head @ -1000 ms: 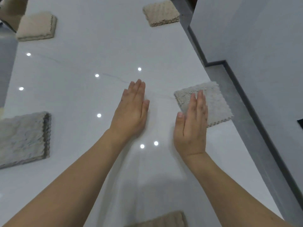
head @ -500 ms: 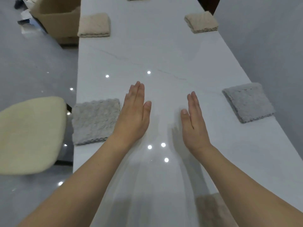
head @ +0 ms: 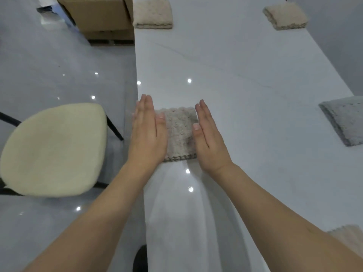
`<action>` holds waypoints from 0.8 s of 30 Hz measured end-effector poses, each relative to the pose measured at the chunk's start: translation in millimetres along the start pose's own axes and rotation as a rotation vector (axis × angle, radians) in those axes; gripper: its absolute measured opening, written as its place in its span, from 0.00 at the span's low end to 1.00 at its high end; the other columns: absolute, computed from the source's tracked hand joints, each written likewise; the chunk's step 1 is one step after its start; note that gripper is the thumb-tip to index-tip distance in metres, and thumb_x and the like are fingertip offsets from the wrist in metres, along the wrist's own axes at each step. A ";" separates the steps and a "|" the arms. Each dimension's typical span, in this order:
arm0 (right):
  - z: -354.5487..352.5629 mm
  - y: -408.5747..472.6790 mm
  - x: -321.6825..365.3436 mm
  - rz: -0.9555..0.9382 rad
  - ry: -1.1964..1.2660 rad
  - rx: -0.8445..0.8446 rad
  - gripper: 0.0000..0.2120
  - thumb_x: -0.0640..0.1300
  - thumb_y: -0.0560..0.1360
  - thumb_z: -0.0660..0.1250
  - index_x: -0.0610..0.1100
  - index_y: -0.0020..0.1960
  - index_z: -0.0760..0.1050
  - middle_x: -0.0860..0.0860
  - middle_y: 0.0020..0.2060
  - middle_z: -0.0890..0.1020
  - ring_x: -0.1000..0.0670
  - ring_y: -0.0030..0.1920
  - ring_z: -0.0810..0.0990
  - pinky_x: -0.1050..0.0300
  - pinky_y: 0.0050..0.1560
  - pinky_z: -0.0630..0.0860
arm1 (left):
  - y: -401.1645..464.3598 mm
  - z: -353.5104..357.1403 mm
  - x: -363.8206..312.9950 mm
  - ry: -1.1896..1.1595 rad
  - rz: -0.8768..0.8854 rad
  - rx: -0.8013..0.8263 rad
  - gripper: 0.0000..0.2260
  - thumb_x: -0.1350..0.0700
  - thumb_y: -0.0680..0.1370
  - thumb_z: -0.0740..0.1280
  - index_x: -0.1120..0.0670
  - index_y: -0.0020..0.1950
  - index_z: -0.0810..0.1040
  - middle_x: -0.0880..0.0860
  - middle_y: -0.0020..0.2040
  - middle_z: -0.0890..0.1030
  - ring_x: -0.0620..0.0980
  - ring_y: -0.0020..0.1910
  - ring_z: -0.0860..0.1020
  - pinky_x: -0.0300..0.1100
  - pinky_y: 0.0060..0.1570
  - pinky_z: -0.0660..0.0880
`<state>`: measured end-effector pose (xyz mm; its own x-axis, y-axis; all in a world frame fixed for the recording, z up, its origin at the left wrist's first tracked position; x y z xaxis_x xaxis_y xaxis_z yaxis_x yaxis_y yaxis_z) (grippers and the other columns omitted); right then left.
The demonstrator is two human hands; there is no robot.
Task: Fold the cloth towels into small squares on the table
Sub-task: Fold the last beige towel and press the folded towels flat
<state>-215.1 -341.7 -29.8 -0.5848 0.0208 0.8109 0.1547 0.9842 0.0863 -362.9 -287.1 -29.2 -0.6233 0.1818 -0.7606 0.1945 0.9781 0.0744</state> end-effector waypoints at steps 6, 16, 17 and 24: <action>25.1 14.9 -0.3 0.006 -0.246 0.046 0.26 0.51 0.82 0.45 0.43 0.78 0.51 0.50 0.78 0.50 0.55 0.77 0.46 0.52 0.77 0.46 | 1.4 11.4 18.1 -0.084 -0.038 0.088 0.24 0.50 0.86 0.47 0.56 0.81 0.50 0.52 0.82 0.50 0.49 0.80 0.44 0.45 0.78 0.43; 28.8 -3.2 -34.9 0.147 -0.718 0.054 0.29 0.55 0.81 0.36 0.44 0.79 0.47 0.49 0.78 0.51 0.51 0.78 0.46 0.49 0.77 0.42 | 0.8 17.5 56.1 0.224 0.042 0.173 0.26 0.48 0.84 0.44 0.55 0.81 0.49 0.50 0.82 0.47 0.50 0.80 0.44 0.51 0.78 0.41; 22.0 -6.3 -40.8 0.194 -0.744 0.037 0.30 0.55 0.81 0.36 0.44 0.79 0.48 0.49 0.78 0.51 0.50 0.78 0.46 0.49 0.76 0.41 | 2.0 15.0 61.5 0.253 0.043 0.203 0.26 0.47 0.84 0.44 0.55 0.81 0.48 0.50 0.82 0.47 0.50 0.80 0.44 0.51 0.78 0.40; -6.1 -58.8 -35.7 0.674 -0.266 -0.647 0.28 0.49 0.81 0.45 0.38 0.78 0.52 0.44 0.78 0.51 0.48 0.78 0.47 0.51 0.76 0.42 | 63.5 -37.5 64.5 0.172 0.249 0.294 0.27 0.47 0.84 0.47 0.59 0.80 0.55 0.55 0.81 0.51 0.50 0.80 0.48 0.44 0.77 0.42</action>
<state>-198.4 -401.4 -60.3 -0.3616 0.6620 0.6565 0.8847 0.4659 0.0175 -419.1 -209.4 -49.4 -0.6424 0.4479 -0.6219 0.5478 0.8358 0.0362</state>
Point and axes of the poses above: each hand's wrist, its own y-axis towards the middle knuckle, its own z-axis out of the palm, x = y × z, the point moved 7 cm from there along y, towards the middle knuckle
